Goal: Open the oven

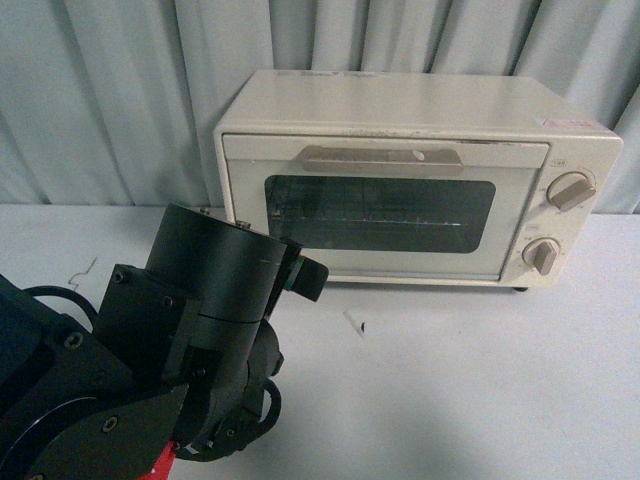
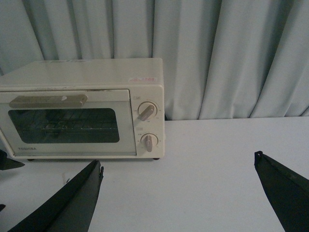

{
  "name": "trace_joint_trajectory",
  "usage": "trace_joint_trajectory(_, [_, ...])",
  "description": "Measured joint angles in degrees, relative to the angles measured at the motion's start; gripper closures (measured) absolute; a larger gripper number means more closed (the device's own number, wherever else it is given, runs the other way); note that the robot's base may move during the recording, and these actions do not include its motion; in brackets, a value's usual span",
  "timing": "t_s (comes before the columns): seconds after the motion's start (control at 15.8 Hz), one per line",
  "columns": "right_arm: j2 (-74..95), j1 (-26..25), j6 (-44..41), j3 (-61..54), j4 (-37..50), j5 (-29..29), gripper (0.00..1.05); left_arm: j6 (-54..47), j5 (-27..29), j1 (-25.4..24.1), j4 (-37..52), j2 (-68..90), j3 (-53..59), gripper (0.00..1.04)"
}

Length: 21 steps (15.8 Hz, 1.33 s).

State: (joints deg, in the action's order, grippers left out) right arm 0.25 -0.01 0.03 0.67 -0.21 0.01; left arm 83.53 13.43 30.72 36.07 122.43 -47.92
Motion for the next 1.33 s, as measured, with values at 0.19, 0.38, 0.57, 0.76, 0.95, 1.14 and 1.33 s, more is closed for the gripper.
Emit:
trace_joint_trajectory(0.19, [0.0,0.0,0.0,0.0,-0.02,0.0,0.06,6.03,1.2,1.44,3.72,-0.02,3.85,0.07])
trace_joint_trajectory(0.38, [0.0,0.0,0.0,0.0,0.0,-0.02,0.06,7.61,1.6,1.86,4.28,-0.52,5.05,0.07])
trace_joint_trajectory(0.57, [0.0,0.0,0.0,0.0,-0.02,0.0,0.06,7.61,1.6,1.86,4.28,-0.52,5.05,0.07])
trace_joint_trajectory(0.76, [0.81,0.85,1.42,0.96,-4.04,3.3,0.06,7.61,1.6,1.86,4.28,-0.52,5.05,0.07])
trace_joint_trajectory(0.95, [12.96,-1.79,17.44,6.67,-17.92,25.05,0.06,7.72,1.55,2.01,4.26,-0.7,5.14,0.07])
trace_joint_trajectory(1.14, [20.92,-5.73,14.23,6.71,-3.23,23.8,0.22,7.76,1.79,2.05,4.15,-0.68,5.14,0.07])
trace_joint_trajectory(1.33, [48.11,0.2,6.93,12.11,21.29,24.13,0.64,7.78,1.77,2.05,4.17,-0.68,5.14,0.07])
